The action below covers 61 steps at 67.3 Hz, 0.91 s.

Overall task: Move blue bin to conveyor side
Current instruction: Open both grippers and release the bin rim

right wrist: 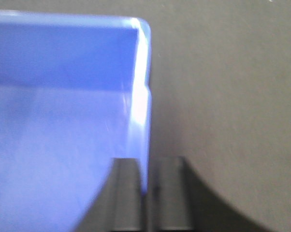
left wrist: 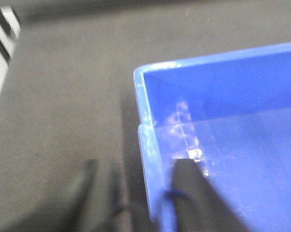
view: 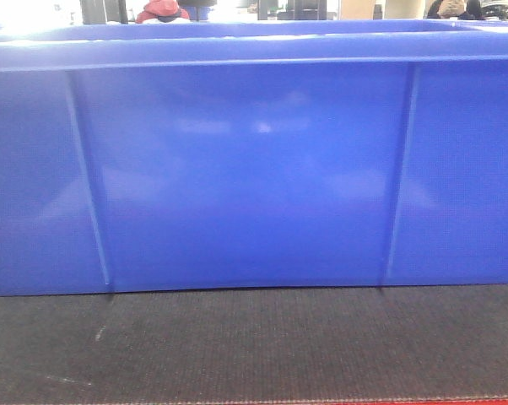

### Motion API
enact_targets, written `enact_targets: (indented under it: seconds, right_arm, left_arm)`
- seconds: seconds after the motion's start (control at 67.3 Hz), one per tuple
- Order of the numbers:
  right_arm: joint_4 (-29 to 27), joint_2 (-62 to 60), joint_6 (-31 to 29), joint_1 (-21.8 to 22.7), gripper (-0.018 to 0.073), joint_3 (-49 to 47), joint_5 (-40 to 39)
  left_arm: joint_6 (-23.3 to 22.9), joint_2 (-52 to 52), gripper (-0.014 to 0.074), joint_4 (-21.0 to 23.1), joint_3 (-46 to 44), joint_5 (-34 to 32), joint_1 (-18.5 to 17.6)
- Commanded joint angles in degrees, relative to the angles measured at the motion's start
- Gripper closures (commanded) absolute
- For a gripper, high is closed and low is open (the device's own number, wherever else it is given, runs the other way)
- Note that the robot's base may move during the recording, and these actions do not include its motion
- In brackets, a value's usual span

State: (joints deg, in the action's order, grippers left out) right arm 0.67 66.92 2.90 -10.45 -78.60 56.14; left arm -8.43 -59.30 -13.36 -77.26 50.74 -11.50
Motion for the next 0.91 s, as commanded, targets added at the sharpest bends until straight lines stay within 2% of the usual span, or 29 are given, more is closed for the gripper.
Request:
enact_targets:
  seconds: [0.0,0.149,0.327,0.431,0.684,0.892]
  right_arm:
    - [1.2,-5.9,-0.6,0.2,0.0646,8.0,-4.7]
    - [1.3,-16.0,-0.9,0.2,0.0645,22.0,-12.6]
    - [1.2,-29.5,-0.9,0.2,0.0645,37.3,-21.5]
    - [1.2,-37.0,-0.9,0.2,0.0645,43.2,-23.4]
    - [1.2,-56.0,-0.9,0.2,0.0645,50.8,-27.6]
    - [1.2,-62.6,-0.9,0.2,0.0645,51.3,-30.1]
  left_arm:
    - [0.2,6.7,0.0635,0.1,6.6,-5.6,0.0]
    - [-2.5,17.2,0.0603,0.1,20.3,-11.4,0.0]
    - [-2.6,28.8,0.0603,0.3,34.1,-14.3,0.0]
    - [-2.6,35.6,0.0603,0.8,40.1,-15.9,0.0]
    - [-2.6,49.8,0.0603,0.8,45.6,-17.2,0.0]
    - [-2.6,53.3,0.0603,0.7,45.7,-16.8,0.0]
